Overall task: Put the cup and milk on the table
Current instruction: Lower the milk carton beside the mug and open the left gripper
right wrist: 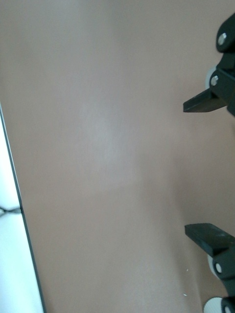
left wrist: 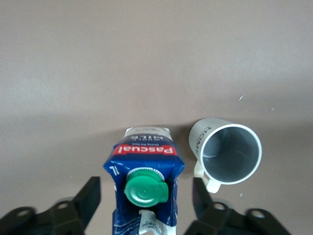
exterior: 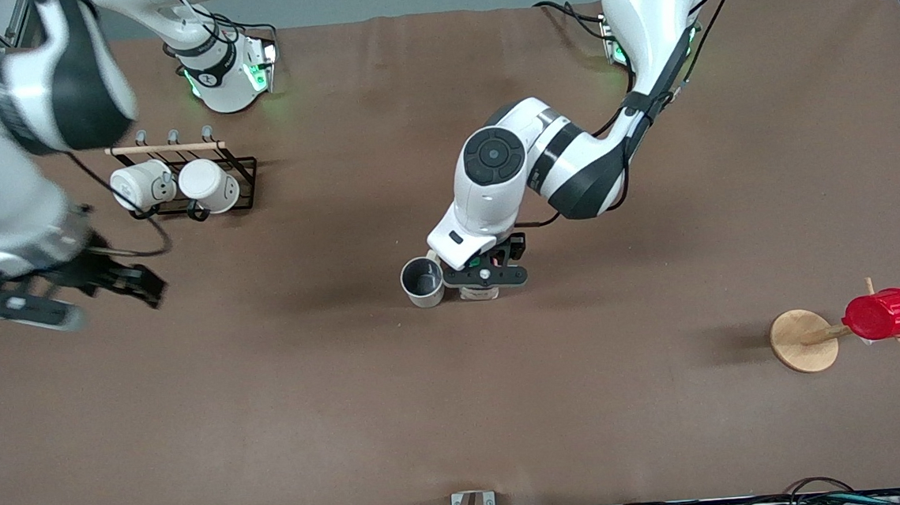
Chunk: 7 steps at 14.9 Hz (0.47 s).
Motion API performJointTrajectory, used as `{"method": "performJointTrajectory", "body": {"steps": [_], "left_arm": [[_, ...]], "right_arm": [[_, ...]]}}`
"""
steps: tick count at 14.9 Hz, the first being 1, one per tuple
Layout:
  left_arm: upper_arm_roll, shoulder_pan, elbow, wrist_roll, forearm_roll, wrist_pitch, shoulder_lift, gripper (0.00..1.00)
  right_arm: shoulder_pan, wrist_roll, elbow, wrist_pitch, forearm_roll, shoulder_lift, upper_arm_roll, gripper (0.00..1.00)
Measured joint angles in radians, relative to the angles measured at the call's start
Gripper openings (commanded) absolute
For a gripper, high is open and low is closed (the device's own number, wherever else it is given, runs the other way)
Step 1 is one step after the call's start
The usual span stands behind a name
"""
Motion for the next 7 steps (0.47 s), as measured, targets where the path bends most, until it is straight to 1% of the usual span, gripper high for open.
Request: {"method": "performJointTrajectory", "body": {"steps": [2, 4, 5, 7], "left_arm": [[0.001, 0.005, 0.0, 0.0, 0.0, -0.021, -0.027, 1.0], [0.002, 0.021, -0.014, 0.0, 0.001, -0.076, -0.074, 1.0], [0.001, 0.036, -0.034, 0.001, 0.002, -0.094, -0.105, 1.0], [0.0, 0.078, -0.101, 0.013, 0.002, -0.102, -0.177, 1.0]], "right_arm": [[-0.002, -0.083, 0.013, -0.08, 0.044, -0.066, -0.08, 1.0], [-0.003, -0.141, 0.069, -0.186, 0.071, -0.101, -0.136, 1.0], [-0.004, -0.153, 0.105, -0.236, 0.074, -0.108, -0.153, 1.0], [-0.014, -0.163, 0.155, -0.313, 0.083, -0.112, -0.162, 1.0]]}}
